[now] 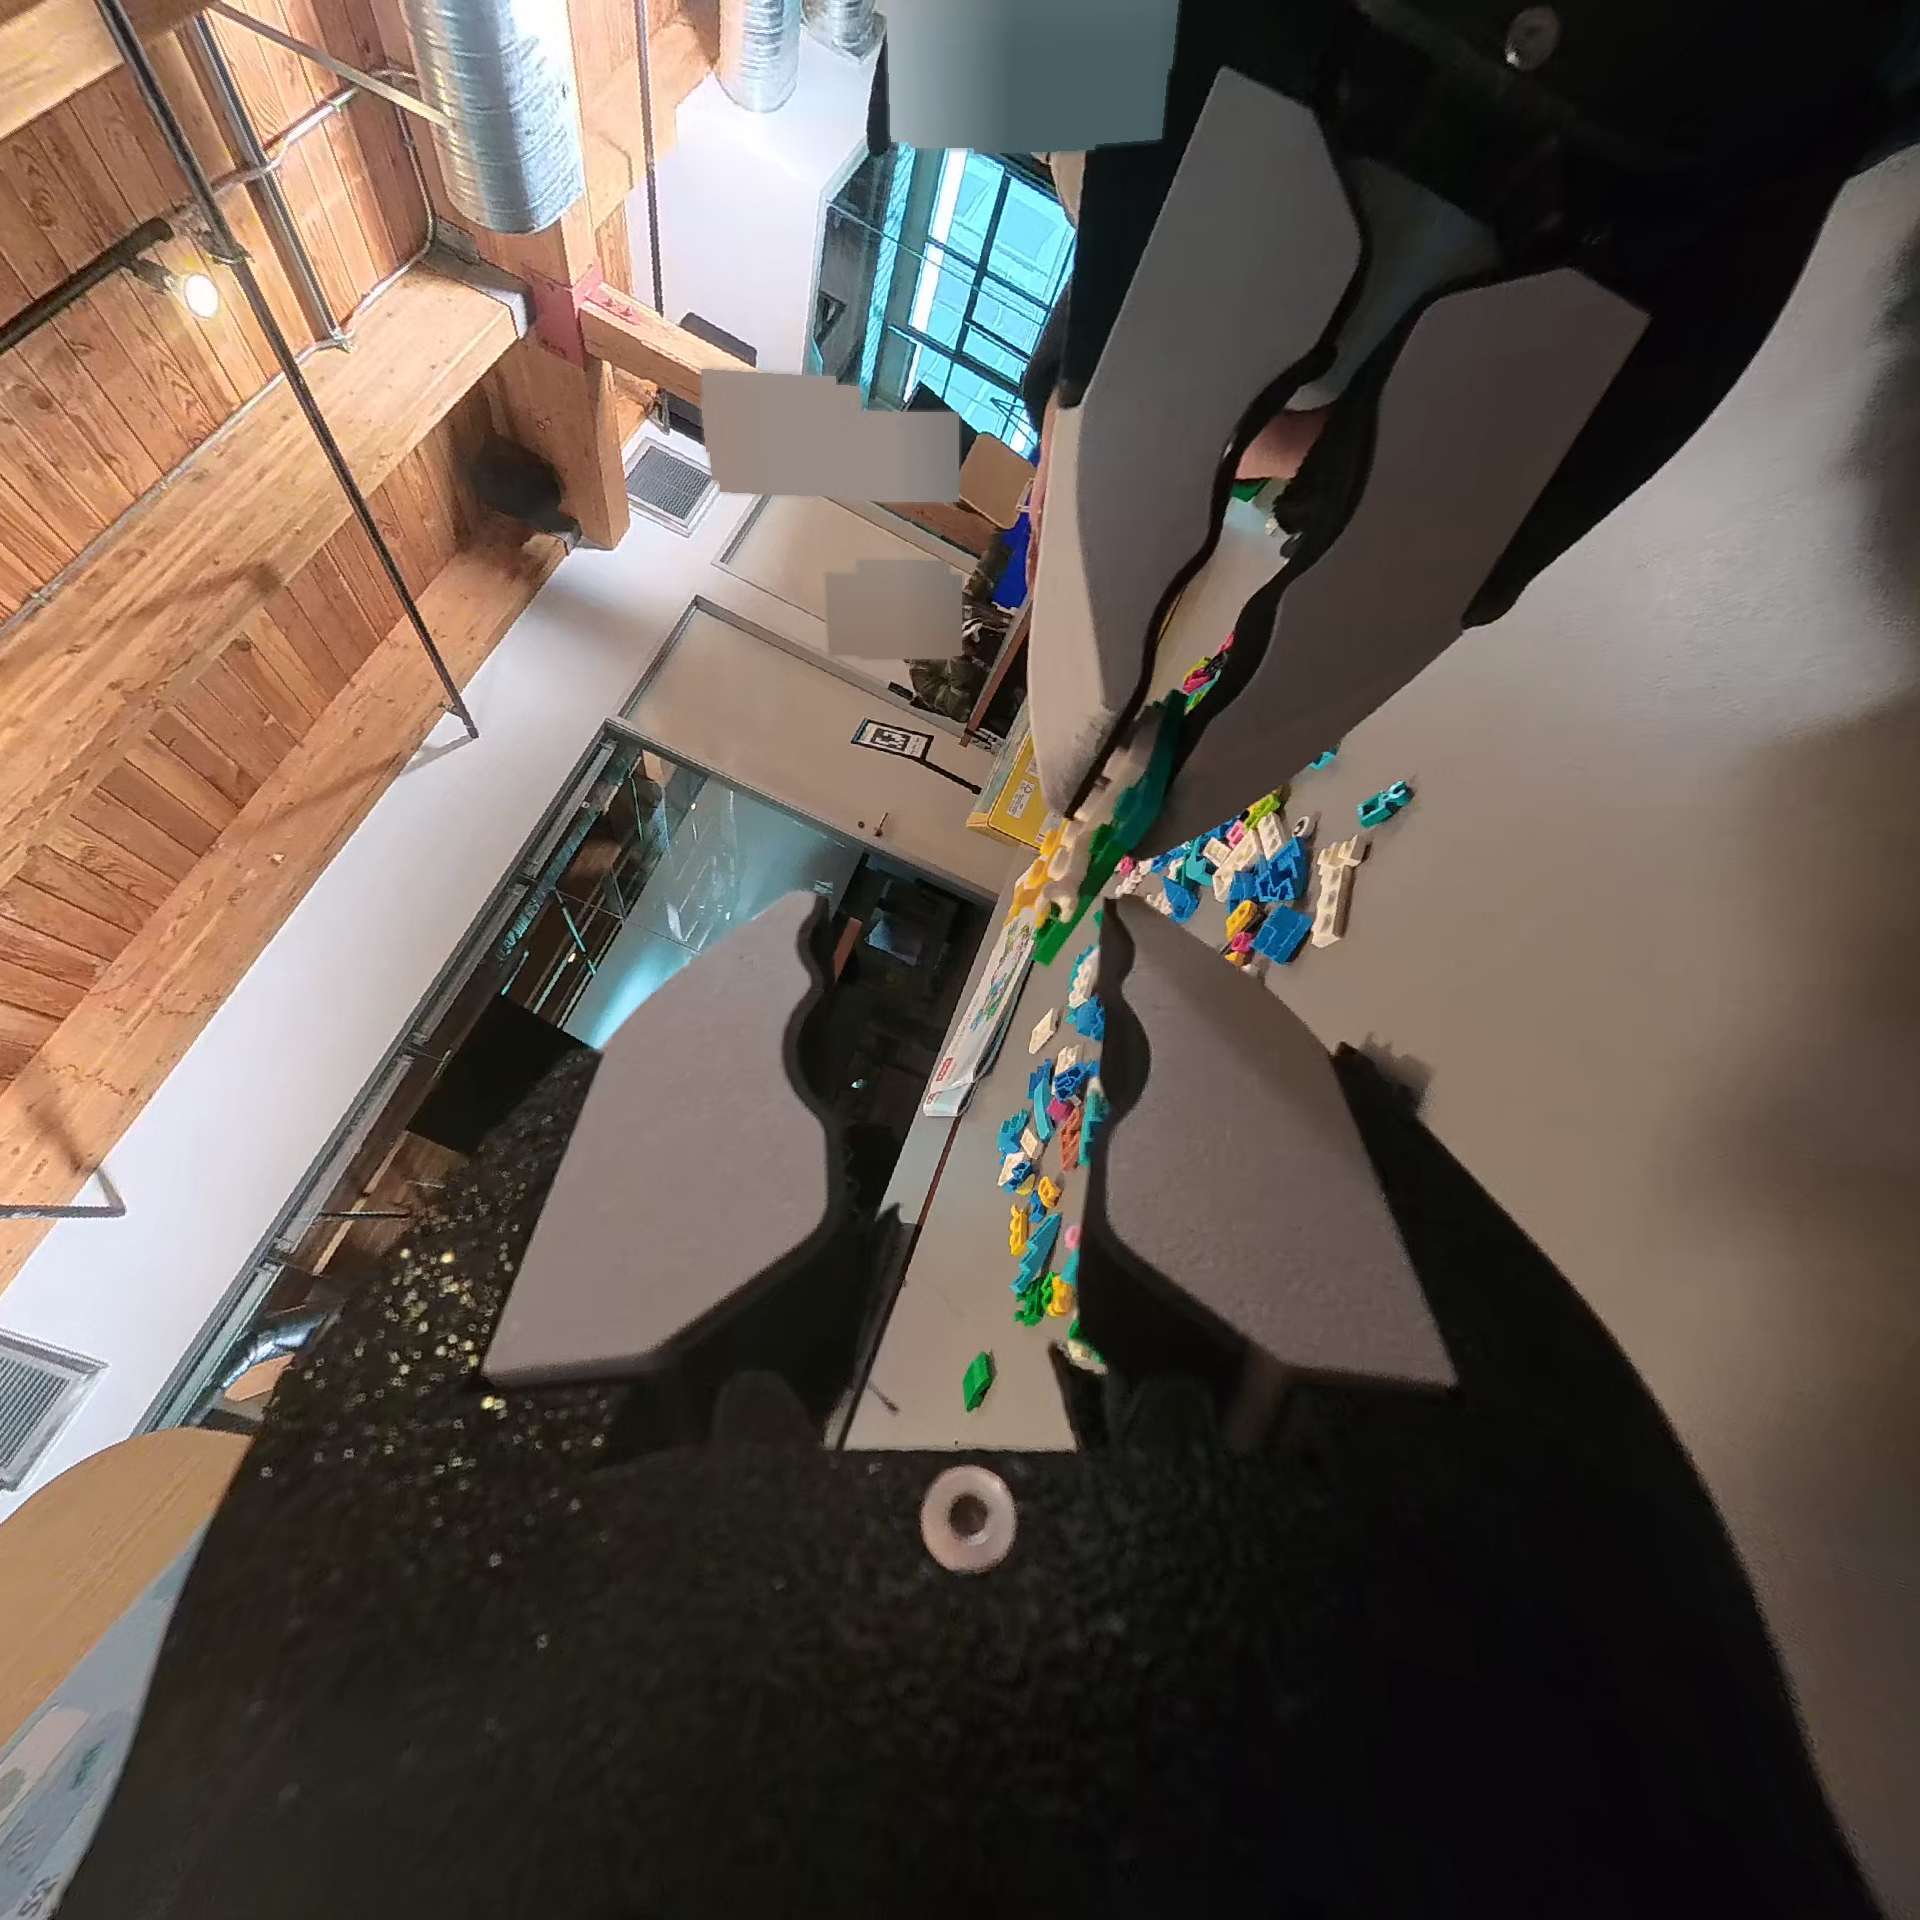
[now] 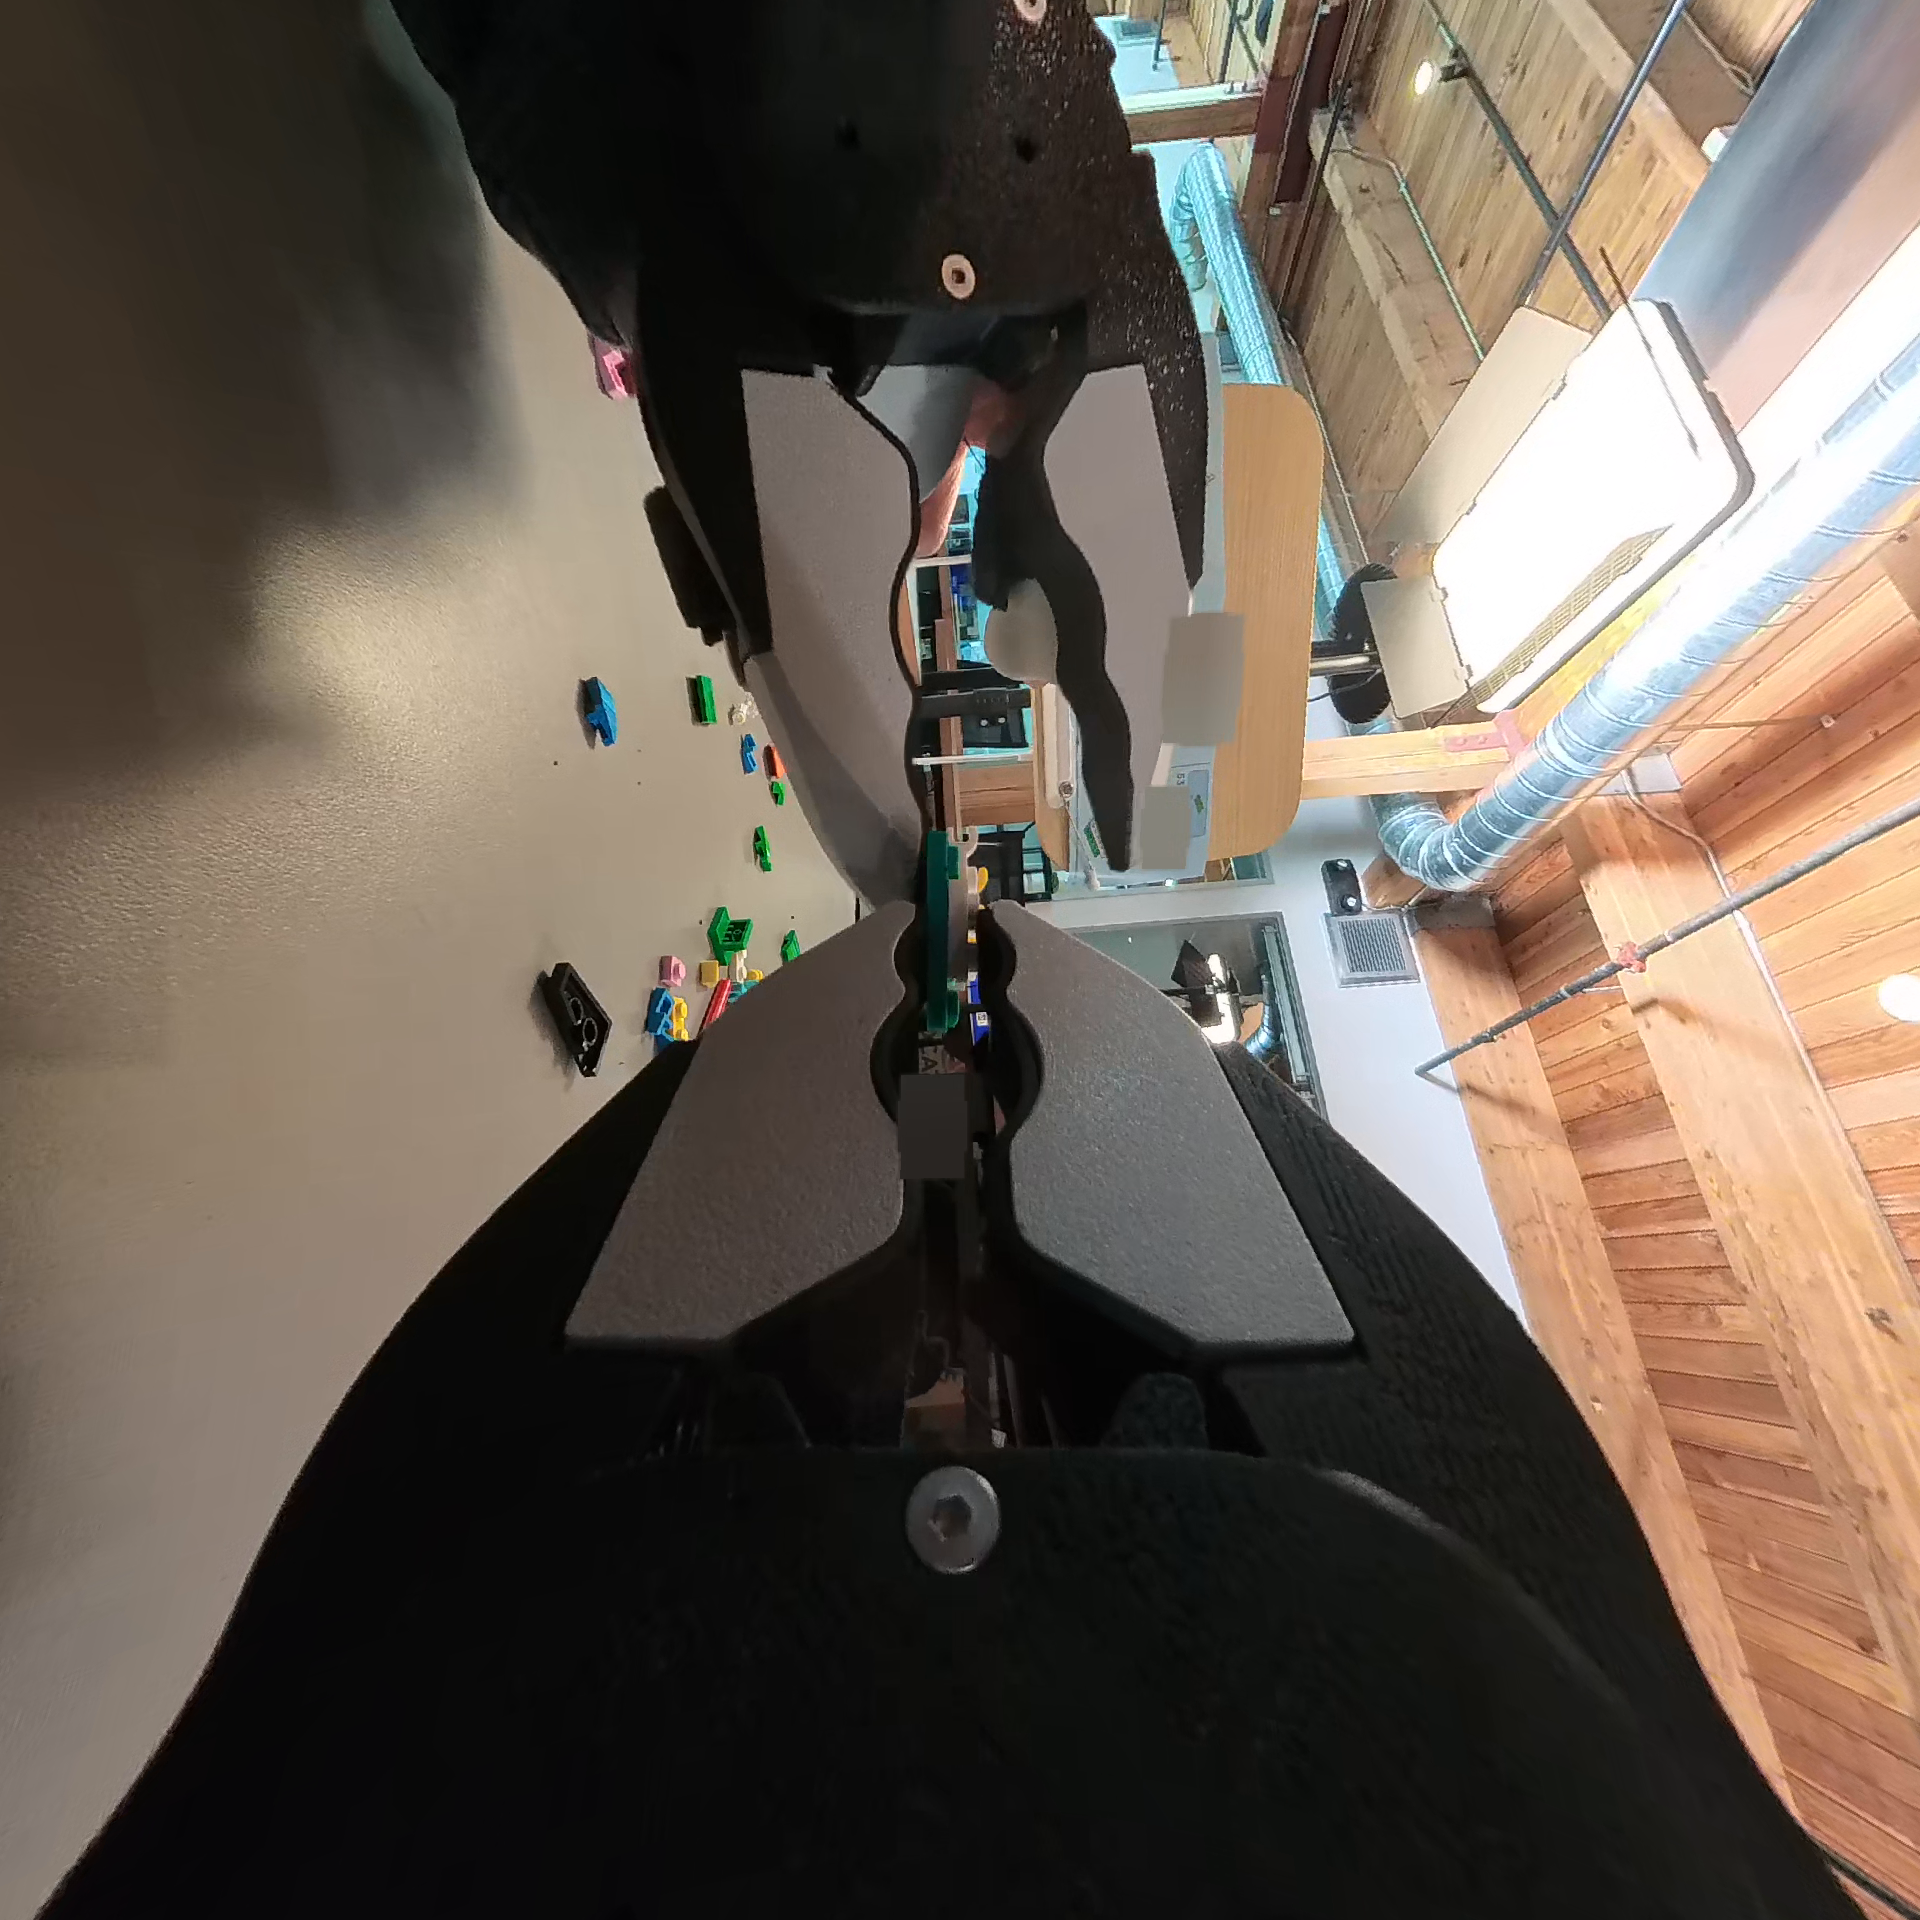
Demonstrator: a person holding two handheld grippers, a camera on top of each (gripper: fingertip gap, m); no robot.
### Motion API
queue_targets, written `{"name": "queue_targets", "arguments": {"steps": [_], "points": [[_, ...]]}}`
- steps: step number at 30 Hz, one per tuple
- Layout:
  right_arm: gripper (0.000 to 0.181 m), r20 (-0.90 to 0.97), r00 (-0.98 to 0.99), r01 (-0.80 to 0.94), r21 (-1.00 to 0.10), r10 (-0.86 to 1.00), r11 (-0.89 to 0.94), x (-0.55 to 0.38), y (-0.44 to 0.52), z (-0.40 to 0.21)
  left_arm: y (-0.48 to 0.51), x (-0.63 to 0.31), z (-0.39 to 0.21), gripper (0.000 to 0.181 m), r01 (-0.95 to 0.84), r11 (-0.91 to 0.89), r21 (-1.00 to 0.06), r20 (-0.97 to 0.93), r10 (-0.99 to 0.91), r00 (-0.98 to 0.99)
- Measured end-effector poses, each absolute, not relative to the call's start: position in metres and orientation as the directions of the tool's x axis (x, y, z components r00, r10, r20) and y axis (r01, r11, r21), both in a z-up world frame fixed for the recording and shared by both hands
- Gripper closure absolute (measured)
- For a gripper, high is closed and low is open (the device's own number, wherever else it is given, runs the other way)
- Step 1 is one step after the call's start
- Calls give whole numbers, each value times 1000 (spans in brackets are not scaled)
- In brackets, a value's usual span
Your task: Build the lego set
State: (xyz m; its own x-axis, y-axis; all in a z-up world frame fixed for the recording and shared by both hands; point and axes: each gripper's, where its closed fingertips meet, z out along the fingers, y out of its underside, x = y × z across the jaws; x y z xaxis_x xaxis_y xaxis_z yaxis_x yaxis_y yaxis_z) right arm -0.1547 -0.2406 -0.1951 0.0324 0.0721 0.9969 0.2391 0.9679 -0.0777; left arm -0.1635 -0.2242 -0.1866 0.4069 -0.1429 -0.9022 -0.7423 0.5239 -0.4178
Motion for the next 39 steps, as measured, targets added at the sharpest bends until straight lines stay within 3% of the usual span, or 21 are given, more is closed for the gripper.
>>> {"name": "queue_targets", "arguments": {"steps": [39], "points": [[175, 997, 31, 255, -75, 70, 964, -155, -237, -196, -218, -168, -195, 139, -763, 497, -414, -908, -167, 384]]}}
